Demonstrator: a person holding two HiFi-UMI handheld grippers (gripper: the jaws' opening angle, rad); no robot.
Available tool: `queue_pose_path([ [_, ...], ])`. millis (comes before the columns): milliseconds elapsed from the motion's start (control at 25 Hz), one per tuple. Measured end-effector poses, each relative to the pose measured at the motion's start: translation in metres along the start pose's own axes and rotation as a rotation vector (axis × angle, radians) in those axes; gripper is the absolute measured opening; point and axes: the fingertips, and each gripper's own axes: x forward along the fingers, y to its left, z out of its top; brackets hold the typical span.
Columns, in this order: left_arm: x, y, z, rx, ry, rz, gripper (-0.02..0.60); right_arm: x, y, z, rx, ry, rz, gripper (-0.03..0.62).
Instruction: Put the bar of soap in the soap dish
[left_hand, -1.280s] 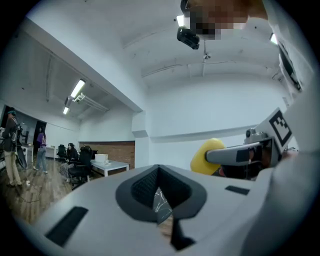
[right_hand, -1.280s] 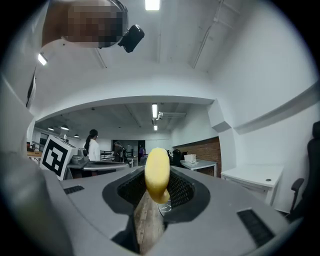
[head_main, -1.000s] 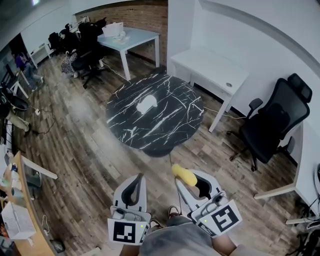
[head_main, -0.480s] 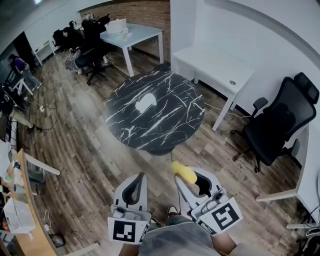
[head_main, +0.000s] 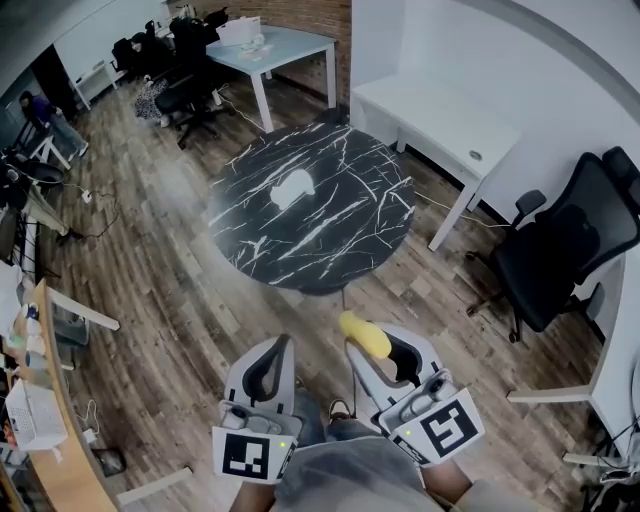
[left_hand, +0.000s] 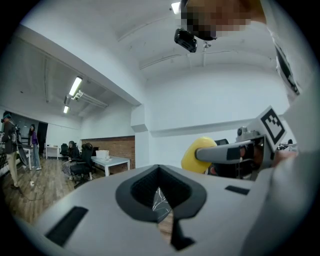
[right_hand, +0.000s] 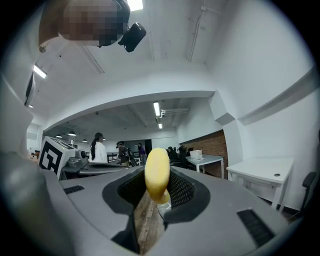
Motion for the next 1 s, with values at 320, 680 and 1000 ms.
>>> queue_pose_path([
  [320, 0.025, 0.024, -0.005, 0.015, -0.006, -0.003, 0.002, 0.033, -0.013, -0.006, 0.003, 0.003, 0.005, 0.120],
  [680, 0.065, 0.070, -0.009, -0.023, 0.024, -0.045, 0.002, 0.089, -0.028, -0.003, -0.011, 0.030, -0.008, 0.120],
  [1000, 0.096, 0.120, -0.016, -0.045, 0.031, -0.082, 0.002, 0.150, -0.034, -0.007, -0.032, 0.058, -0.026, 0.120],
])
